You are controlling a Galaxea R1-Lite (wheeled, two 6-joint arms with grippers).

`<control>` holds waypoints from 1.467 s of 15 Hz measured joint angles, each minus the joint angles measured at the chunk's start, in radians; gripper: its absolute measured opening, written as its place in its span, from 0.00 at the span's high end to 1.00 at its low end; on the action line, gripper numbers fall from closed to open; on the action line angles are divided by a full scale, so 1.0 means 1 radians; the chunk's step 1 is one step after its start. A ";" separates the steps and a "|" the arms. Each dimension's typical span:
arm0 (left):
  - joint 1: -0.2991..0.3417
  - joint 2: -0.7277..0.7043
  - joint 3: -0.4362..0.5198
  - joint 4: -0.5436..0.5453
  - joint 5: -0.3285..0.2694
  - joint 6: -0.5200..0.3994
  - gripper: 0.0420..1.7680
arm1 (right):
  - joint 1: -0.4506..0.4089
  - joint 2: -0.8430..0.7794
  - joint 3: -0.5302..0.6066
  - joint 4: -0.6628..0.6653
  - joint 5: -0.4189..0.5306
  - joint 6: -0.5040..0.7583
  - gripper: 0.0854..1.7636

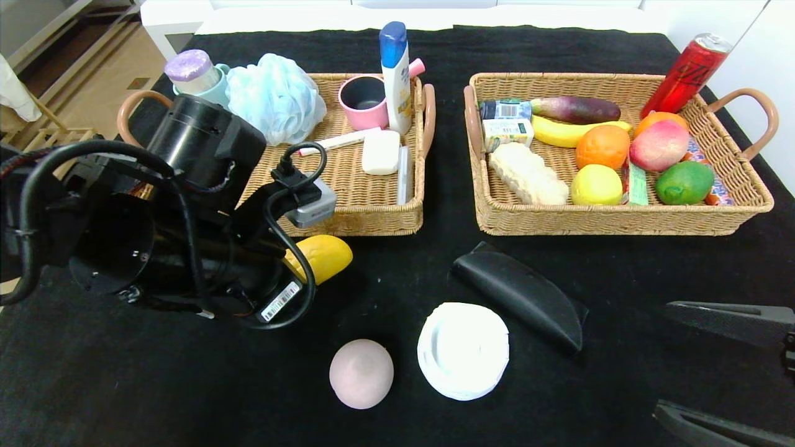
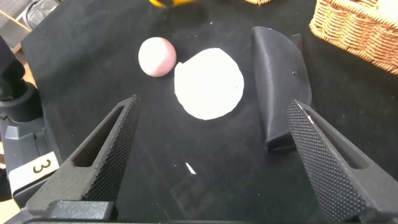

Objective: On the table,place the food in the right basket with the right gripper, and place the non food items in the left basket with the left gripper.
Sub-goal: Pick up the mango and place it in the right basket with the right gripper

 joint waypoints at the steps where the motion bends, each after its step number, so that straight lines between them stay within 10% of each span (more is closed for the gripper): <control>1: -0.003 -0.021 0.000 0.000 0.001 -0.001 0.50 | 0.000 0.000 -0.001 0.000 0.000 0.004 0.03; 15: 0.035 -0.093 -0.182 -0.057 -0.020 -0.235 0.50 | 0.000 -0.004 -0.004 0.000 0.000 0.006 0.03; 22: 0.124 0.020 -0.303 -0.187 -0.129 -0.287 0.50 | 0.000 -0.006 -0.005 -0.001 -0.001 0.007 0.03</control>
